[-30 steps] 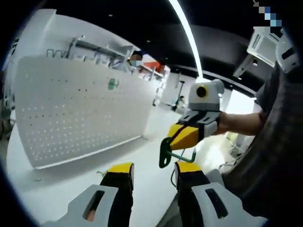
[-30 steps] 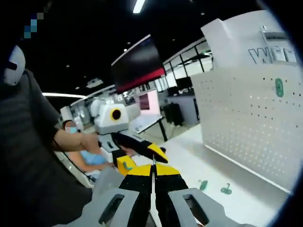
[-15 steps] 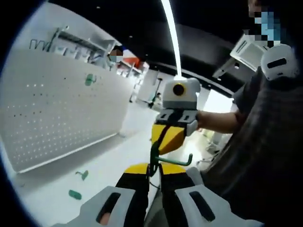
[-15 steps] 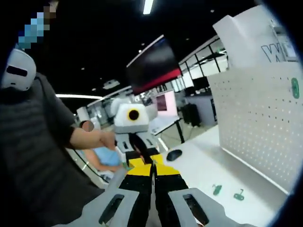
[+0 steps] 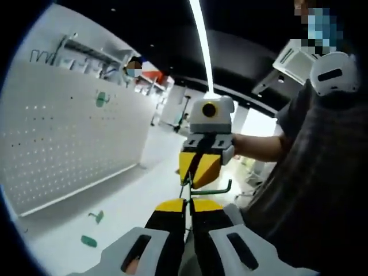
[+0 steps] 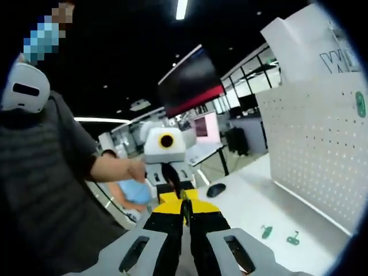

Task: Insert the hook assembly into the mounting plate slot until the hook locks in place.

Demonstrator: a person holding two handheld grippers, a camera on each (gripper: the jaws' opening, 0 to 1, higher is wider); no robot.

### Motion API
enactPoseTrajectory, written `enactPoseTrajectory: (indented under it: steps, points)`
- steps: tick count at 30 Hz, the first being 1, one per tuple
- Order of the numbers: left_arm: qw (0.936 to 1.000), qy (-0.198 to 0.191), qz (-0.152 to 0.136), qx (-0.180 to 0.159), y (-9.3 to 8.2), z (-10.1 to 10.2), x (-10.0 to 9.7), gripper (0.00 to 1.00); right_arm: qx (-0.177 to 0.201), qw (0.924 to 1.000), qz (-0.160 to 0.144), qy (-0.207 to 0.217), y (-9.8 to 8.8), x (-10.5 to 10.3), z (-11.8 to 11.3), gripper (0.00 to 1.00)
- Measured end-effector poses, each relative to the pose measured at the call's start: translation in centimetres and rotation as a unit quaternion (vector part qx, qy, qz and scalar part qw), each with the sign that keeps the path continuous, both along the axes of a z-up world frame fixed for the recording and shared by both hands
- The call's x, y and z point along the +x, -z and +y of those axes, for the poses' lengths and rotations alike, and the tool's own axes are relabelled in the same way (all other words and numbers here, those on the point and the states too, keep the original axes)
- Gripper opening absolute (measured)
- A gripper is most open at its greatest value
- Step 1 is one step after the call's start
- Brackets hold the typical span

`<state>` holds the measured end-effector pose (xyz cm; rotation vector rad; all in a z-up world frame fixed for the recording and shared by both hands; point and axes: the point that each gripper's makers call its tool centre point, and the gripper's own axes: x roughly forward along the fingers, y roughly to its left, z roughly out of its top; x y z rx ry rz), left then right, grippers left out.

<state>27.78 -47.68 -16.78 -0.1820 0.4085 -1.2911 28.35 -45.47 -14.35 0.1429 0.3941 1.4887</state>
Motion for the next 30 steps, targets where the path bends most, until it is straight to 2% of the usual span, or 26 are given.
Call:
enactPoseTrajectory:
  steps: [2,9,14,16,18,21,25,30]
  points:
    - [0.9999,0.000,0.012,-0.001,0.0,-0.1,0.0,0.02,-0.005,1.0000,-0.005,0.001,-0.1,-0.1,0.0,0.01]
    - [0.9997,-0.020,0.005,0.010,0.3,0.0,1.1,0.02,-0.027,0.9992,-0.015,0.027,0.2,1.0,-0.4,0.02]
    - [0.9970,-0.066,-0.001,0.041,1.1,1.1,2.9,0.02,-0.031,0.9969,-0.004,0.072,0.0,2.5,-1.4,0.08]
    - [0.9934,-0.097,-0.001,0.061,1.7,2.0,4.1,0.02,-0.047,0.9948,-0.005,0.091,0.1,3.1,-2.1,0.12]
    - [0.9909,-0.113,-0.003,0.074,2.0,2.5,4.9,0.02,-0.044,0.9926,-0.021,0.111,-0.2,3.7,-2.7,0.10]
    - [0.9861,-0.147,0.001,0.077,1.9,2.8,6.2,0.02,-0.044,0.9895,-0.025,0.135,-0.5,4.2,-3.6,0.07]
    - [0.9743,-0.206,0.007,0.092,2.0,3.5,8.2,0.02,-0.079,0.9813,-0.060,0.165,0.1,4.5,-4.2,0.07]
    - [0.9642,-0.238,0.001,0.116,2.1,3.8,9.7,0.02,-0.079,0.9796,-0.047,0.178,0.3,4.3,-4.0,0.08]
